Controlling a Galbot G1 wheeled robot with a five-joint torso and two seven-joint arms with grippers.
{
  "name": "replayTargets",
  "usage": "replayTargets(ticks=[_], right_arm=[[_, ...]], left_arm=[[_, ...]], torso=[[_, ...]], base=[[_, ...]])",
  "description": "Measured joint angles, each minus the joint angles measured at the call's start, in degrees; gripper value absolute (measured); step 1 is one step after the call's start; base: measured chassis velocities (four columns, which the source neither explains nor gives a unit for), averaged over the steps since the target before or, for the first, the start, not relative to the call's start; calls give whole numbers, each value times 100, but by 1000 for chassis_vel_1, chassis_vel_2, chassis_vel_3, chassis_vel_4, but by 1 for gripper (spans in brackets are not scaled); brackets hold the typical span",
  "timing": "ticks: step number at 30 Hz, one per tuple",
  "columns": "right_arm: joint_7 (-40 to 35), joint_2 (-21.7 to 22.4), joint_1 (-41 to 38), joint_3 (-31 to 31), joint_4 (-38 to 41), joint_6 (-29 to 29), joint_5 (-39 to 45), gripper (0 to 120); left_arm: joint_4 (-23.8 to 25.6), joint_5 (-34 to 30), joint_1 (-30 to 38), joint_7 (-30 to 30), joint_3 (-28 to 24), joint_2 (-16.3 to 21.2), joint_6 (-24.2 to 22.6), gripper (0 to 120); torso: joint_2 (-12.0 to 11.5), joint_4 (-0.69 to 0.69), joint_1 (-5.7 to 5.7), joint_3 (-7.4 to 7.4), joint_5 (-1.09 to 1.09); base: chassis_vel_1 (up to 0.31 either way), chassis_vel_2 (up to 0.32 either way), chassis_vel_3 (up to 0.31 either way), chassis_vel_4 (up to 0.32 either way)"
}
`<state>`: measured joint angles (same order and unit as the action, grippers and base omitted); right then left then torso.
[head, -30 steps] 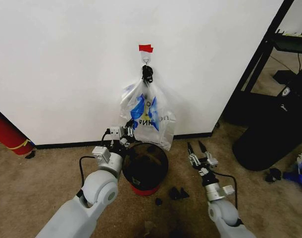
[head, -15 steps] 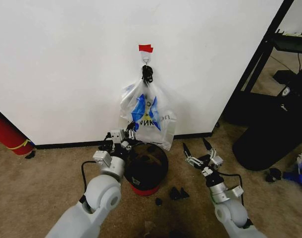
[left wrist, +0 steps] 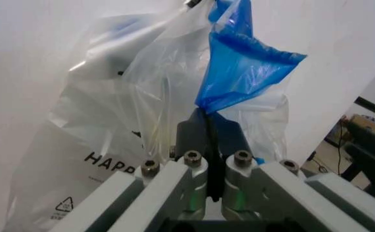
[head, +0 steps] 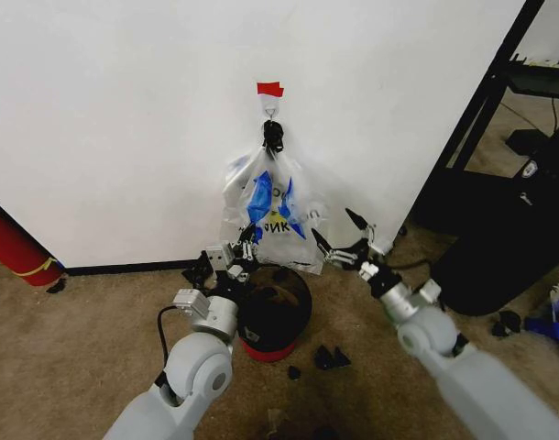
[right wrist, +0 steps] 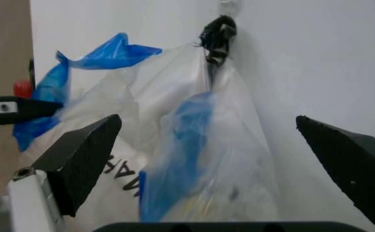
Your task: Pick up the garbage bag from the wall and place it over the trash bin.
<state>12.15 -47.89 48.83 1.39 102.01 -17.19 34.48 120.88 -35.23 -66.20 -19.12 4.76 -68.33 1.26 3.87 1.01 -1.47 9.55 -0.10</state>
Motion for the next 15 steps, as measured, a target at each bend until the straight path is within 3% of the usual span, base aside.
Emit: replayTargets(ticks=[5,15], right_arm=[[182,294,-1032,-814,-174,224,-334,100],[740,133,-1615,-1276,-557,609,-1453,100]], left_arm=[[-17,81,-21,37,-38,-65,-17,0],[-41,88,21,50,-30,-52,-25,0]], torso=[[0,-2,0,0,-1],[0,0,0,0,-1]], base=[[0,0,0,0],[0,0,0,0]])
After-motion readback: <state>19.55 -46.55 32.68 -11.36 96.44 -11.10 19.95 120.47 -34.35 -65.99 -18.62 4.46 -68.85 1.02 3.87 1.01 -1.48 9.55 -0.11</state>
